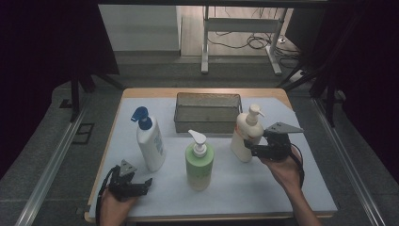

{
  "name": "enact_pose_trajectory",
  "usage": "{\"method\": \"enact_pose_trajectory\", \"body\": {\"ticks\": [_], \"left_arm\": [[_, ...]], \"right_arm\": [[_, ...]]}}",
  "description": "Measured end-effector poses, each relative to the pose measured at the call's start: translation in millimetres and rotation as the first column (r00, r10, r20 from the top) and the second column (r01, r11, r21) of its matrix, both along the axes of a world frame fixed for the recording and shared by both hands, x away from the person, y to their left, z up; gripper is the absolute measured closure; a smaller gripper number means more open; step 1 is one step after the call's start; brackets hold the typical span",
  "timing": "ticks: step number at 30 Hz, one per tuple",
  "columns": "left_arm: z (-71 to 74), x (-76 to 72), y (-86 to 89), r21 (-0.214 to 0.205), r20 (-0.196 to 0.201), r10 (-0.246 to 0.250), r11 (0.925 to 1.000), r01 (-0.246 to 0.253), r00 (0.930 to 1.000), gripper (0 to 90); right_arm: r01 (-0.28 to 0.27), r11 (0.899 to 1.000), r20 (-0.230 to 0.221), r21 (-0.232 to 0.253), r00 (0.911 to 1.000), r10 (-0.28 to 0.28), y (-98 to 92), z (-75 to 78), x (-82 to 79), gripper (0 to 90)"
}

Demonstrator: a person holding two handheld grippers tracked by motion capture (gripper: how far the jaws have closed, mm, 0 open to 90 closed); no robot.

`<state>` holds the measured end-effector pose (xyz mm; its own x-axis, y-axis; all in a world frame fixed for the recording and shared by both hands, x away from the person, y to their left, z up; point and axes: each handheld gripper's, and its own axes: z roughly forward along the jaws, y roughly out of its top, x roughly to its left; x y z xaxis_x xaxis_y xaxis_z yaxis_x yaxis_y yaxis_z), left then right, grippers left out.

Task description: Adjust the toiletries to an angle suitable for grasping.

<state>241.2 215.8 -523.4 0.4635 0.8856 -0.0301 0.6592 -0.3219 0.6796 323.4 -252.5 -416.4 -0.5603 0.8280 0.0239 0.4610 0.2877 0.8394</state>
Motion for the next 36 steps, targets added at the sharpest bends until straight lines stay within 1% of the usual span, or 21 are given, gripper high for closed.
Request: {"method": "enact_pose_trajectory", "body": {"ticks": [4, 7, 10, 12, 13, 16, 17, 21, 28, 32, 36], "left_arm": [[0.0, 0.0, 0.0, 0.0, 0.0, 0.0, 1.0, 0.0, 1.0, 12.3], [0.1, 0.1, 0.2, 0.002, 0.001, -0.001, 1.0, 0.001, 1.0, 12.3], [0.0, 0.0, 0.0, 0.0, 0.0, 0.0, 1.0, 0.0, 1.0, 12.3], [0.0, 0.0, 0.0, 0.0, 0.0, 0.0, 1.0, 0.0, 1.0, 12.3], [0.0, 0.0, 0.0, 0.0, 0.0, 0.0, 1.0, 0.0, 1.0, 12.3], [0.0, 0.1, 0.1, 0.0, 0.0, 0.0, 1.0, 0.0, 1.0, 12.3], [0.0, 0.0, 0.0, 0.0, 0.0, 0.0, 1.0, 0.0, 1.0, 12.3], [0.0, 0.1, 0.0, 0.0, 0.0, 0.0, 1.0, 0.0, 1.0, 12.3], [0.0, 0.1, 0.1, 0.0, -0.001, 0.0, 1.0, 0.0, 1.0, 12.3], [0.0, 0.1, 0.0, 0.0, -0.001, 0.0, 1.0, 0.0, 1.0, 12.3], [0.0, 0.1, 0.0, 0.0, 0.0, 0.0, 1.0, 0.0, 1.0, 12.3]], "right_arm": [[0.019, 1.0, 0.004, 0.002, 0.9998, -0.019, 6.3, 0.5, 9.2, 23.8], [0.025, 1.0, 0.003, -0.001, 0.9997, -0.025, 9.1, 0.4, 12.2, 23.9], [0.042, 0.999, 0.014, -0.01, 0.999, -0.042, 16.4, 0.4, 18.0, 24.8], [0.043, 0.999, 0.017, -0.014, 0.9989, -0.043, 17.6, 0.3, 19.0, 25.1], [0.05, 0.998, 0.019, -0.027, 0.9986, -0.049, 20.5, -0.5, 22.1, 27.1], [0.06, 0.998, 0.008, -0.028, 0.9982, -0.06, 23.1, -2.5, 25.0, 30.5], [0.06, 0.998, 0.006, -0.026, 0.9982, -0.06, 23.6, -3.0, 25.3, 32.5], [0.068, 0.997, 0.007, -0.025, 0.9977, -0.067, 23.3, -3.3, 24.8, 35.8], [0.076, 0.997, 0.016, -0.025, 0.997, -0.075, 24.3, -3.2, 22.1, 36.7], [0.061, 0.998, 0.0, -0.02, 0.9982, -0.061, 24.9, 1.1, 19.9, 36.8], [0.046, 0.999, 0.009, -0.018, 0.9989, -0.046, 25.7, 9.2, 16.0, 36.9]]}}
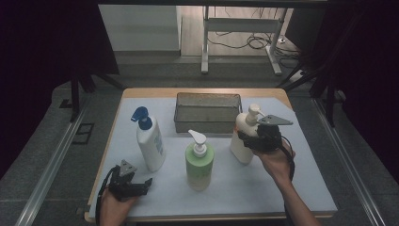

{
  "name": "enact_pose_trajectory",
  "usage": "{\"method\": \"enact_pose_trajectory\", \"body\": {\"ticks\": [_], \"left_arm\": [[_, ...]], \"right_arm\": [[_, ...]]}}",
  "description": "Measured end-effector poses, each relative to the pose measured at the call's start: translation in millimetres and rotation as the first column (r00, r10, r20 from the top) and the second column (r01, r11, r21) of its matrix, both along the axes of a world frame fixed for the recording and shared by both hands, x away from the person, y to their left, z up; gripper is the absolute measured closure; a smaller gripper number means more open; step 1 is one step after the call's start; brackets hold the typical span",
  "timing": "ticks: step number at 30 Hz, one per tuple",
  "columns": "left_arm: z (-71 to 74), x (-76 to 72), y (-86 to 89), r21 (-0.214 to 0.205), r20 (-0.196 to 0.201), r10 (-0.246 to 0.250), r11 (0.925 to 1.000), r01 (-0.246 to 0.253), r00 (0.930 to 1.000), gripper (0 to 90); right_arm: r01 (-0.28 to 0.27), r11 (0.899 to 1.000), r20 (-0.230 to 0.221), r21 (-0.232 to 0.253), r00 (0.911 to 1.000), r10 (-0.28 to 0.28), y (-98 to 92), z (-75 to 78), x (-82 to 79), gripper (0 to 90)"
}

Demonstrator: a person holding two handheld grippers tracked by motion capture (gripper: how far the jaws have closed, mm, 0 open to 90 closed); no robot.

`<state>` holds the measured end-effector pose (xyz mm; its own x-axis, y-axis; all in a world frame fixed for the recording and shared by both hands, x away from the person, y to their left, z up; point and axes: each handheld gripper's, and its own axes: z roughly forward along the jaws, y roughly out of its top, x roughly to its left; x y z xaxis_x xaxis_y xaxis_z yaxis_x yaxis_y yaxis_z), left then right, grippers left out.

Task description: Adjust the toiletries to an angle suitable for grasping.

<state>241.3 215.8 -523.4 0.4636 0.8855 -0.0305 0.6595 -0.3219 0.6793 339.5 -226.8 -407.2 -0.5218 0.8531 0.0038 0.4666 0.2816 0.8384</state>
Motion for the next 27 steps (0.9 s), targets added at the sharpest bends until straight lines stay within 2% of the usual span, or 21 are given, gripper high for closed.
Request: {"method": "enact_pose_trajectory", "body": {"ticks": [10, 22, 27], "left_arm": [[0.0, 0.0, 0.0, 0.0, 0.0, 0.0, 1.0, 0.0, 1.0, 12.3], [0.0, 0.0, 0.0, 0.0, 0.0, 0.0, 1.0, 0.0, 1.0, 12.3], [0.0, 0.1, 0.1, 0.0, 0.0, 0.0, 1.0, 0.0, 1.0, 12.3]], "right_arm": [[-0.046, 0.999, 0.004, 0.002, 0.9989, 0.046, 4.7, 20.8, -6.9, 36.9], [-0.098, 0.995, -0.006, 0.016, 0.9952, 0.098, 17.3, 39.6, -5.0, 36.9], [-0.099, 0.995, -0.003, 0.033, 0.9951, 0.099, 23.3, 45.4, -0.4, 36.9]]}}
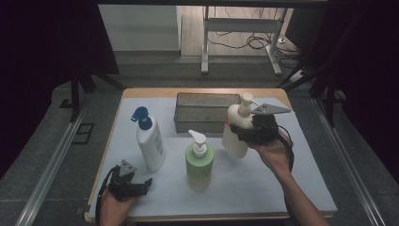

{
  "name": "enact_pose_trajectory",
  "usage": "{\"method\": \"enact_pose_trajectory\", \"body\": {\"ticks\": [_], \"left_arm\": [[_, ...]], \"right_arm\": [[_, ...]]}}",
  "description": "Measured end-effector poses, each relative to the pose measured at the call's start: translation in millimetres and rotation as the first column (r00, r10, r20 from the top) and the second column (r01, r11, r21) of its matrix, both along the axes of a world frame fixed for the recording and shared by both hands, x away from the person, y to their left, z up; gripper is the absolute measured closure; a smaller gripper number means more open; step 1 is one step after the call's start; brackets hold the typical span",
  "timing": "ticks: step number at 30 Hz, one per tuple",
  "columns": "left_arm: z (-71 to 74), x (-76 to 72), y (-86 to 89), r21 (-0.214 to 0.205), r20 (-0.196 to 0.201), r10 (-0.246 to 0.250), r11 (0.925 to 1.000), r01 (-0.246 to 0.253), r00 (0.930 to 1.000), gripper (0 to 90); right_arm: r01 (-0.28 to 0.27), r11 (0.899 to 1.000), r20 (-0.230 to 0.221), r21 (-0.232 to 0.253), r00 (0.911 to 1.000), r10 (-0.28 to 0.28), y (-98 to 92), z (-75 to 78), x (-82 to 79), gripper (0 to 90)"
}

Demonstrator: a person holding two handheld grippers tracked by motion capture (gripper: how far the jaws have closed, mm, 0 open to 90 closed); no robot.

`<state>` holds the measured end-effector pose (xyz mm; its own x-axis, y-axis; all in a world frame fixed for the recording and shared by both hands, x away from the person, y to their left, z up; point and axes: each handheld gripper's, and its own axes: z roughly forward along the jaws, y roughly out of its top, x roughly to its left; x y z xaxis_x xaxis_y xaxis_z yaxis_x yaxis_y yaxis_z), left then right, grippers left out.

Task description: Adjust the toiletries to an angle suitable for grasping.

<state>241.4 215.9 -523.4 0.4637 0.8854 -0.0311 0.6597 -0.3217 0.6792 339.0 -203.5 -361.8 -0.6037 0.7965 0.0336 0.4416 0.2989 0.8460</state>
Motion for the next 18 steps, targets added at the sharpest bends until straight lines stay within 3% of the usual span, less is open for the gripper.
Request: {"method": "enact_pose_trajectory", "body": {"ticks": [5, 18], "left_arm": [[0.0, 0.0, 0.0, 0.0, 0.0, 0.0, 1.0, 0.0, 1.0, 12.3], [0.0, 0.1, 0.0, -0.001, 0.0, 0.0, 1.0, 0.0, 1.0, 12.3]], "right_arm": [[-0.003, 1.0, -0.013, 0.021, 0.9999, 0.003, 5.0, 5.9, 6.0, 36.9], [0.014, 1.0, 0.024, 0.013, 0.9996, -0.015, 20.9, 21.4, 23.9, 37.0]]}}
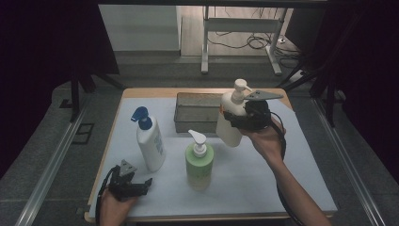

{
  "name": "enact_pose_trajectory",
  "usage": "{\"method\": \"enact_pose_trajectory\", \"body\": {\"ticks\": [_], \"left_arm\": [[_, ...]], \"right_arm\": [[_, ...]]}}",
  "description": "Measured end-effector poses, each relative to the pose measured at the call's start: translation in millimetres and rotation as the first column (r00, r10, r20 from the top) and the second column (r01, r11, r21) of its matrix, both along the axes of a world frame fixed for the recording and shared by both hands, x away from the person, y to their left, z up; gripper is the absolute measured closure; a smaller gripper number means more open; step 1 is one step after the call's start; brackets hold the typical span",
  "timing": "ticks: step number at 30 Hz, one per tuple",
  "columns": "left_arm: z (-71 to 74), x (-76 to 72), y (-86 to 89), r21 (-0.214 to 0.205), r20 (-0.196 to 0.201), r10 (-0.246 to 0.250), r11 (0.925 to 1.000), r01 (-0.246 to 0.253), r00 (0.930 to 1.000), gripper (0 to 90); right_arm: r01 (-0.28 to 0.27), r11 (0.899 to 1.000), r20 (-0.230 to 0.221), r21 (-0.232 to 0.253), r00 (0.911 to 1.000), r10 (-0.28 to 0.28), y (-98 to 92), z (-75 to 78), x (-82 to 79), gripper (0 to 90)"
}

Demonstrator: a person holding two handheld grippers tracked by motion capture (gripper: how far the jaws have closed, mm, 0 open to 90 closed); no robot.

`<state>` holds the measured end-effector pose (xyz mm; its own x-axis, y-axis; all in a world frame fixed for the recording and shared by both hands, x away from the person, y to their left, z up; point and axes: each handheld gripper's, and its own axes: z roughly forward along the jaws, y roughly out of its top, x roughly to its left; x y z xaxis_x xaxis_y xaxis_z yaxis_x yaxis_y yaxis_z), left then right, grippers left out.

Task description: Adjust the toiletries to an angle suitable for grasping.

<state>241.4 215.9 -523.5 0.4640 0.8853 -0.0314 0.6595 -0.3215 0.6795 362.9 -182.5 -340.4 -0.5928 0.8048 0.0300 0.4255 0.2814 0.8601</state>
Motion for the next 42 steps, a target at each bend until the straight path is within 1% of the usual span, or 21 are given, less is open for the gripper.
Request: {"method": "enact_pose_trajectory", "body": {"ticks": [5, 12, 17, 20, 22, 31, 39, 42], "left_arm": [[0.0, 0.0, 0.0, 0.0, 0.0, 0.0, 1.0, 0.0, 1.0, 12.3], [0.0, 0.1, 0.1, 0.001, -0.001, -0.001, 1.0, 0.001, 1.0, 12.3], [0.0, 0.1, 0.2, 0.003, -0.001, -0.001, 1.0, 0.001, 1.0, 12.3], [0.0, 0.2, 0.2, 0.003, 0.0, -0.002, 1.0, 0.002, 1.0, 12.3], [0.0, 0.1, 0.2, 0.003, 0.0, -0.001, 1.0, 0.001, 1.0, 12.3], [0.0, 0.2, 0.2, 0.002, -0.001, -0.001, 1.0, 0.001, 1.0, 12.3], [0.0, 0.2, 0.3, 0.002, 0.0, -0.001, 1.0, 0.001, 1.0, 12.3], [0.0, 0.2, 0.3, 0.002, -0.001, -0.001, 1.0, 0.001, 1.0, 12.3]], "right_arm": [[0.007, 1.0, 0.005, 0.002, 1.0, -0.007, 4.5, 1.3, 6.8, 37.0], [0.023, 1.0, 0.013, 0.0, 0.9997, -0.023, 13.5, 6.5, 21.0, 37.0], [0.029, 1.0, 0.01, 0.004, 0.9995, -0.029, 19.6, 8.3, 28.5, 37.0], [0.03, 1.0, 0.009, 0.005, 0.9995, -0.03, 21.7, 8.2, 31.5, 37.1], [0.037, 0.999, 0.006, 0.005, 0.9993, -0.037, 25.6, 7.9, 37.2, 37.1], [0.049, 0.999, 0.014, 0.0, 0.9987, -0.049, 36.5, 7.3, 51.0, 37.1], [0.068, 0.997, 0.005, 0.021, 0.9977, -0.068, 45.6, 7.1, 63.2, 37.1], [0.073, 0.997, 0.012, 0.014, 0.9973, -0.073, 49.3, 7.1, 67.2, 37.1]]}}
